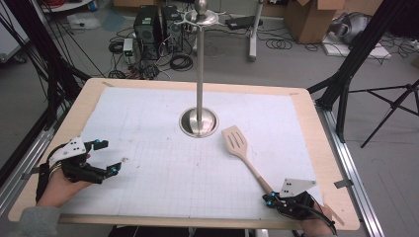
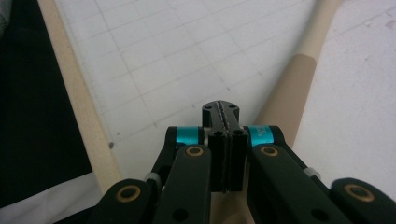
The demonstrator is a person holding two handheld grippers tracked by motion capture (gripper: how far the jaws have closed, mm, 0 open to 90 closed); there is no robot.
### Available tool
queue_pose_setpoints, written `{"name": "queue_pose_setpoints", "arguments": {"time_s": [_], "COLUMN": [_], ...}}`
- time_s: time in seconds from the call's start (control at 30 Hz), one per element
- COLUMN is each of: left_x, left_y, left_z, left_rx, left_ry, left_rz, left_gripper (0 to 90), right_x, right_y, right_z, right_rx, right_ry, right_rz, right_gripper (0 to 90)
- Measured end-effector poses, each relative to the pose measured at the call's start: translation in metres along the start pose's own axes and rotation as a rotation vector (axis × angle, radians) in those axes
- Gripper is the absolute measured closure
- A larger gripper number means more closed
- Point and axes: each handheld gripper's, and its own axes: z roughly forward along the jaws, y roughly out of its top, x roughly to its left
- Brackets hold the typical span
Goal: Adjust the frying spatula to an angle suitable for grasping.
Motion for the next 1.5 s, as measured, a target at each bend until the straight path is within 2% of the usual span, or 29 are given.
{"name": "queue_pose_setpoints", "arguments": {"time_s": [0.3,0.57,0.73,0.8,0.9,1.1,1.27,1.5], "left_x": [0.000,0.000,-0.001,-0.002,-0.001,-0.001,0.000,0.000], "left_y": [0.000,0.000,0.002,0.002,0.001,0.003,0.001,0.002], "left_z": [0.001,0.001,-0.001,-0.002,-0.002,-0.003,-0.004,-0.006], "left_rx": [0.002,0.001,-0.008,-0.019,-0.011,-0.020,-0.018,-0.027], "left_ry": [-0.002,-0.005,0.009,0.010,0.006,0.013,0.014,0.015], "left_rz": [-0.001,0.001,0.018,0.016,0.010,0.020,0.012,0.014], "left_gripper": [2.0,2.0,2.0,2.0,2.0,2.0,2.0,2.0], "right_x": [-0.015,-0.029,-0.037,-0.038,-0.042,-0.055,-0.066,-0.075], "right_y": [-0.005,-0.006,-0.008,-0.008,-0.008,-0.009,-0.009,-0.009], "right_z": [-0.004,-0.004,-0.005,-0.004,-0.004,-0.004,-0.004,-0.003], "right_rx": [-0.007,-0.008,-0.022,-0.025,-0.023,-0.033,-0.034,-0.034], "right_ry": [-0.025,-0.056,-0.057,-0.062,-0.065,-0.081,-0.106,-0.117], "right_rz": [0.037,0.043,0.066,0.070,0.077,0.095,0.118,0.119], "right_gripper": [90.0,90.0,90.0,90.0,90.0,90.0,90.0,90.0]}}
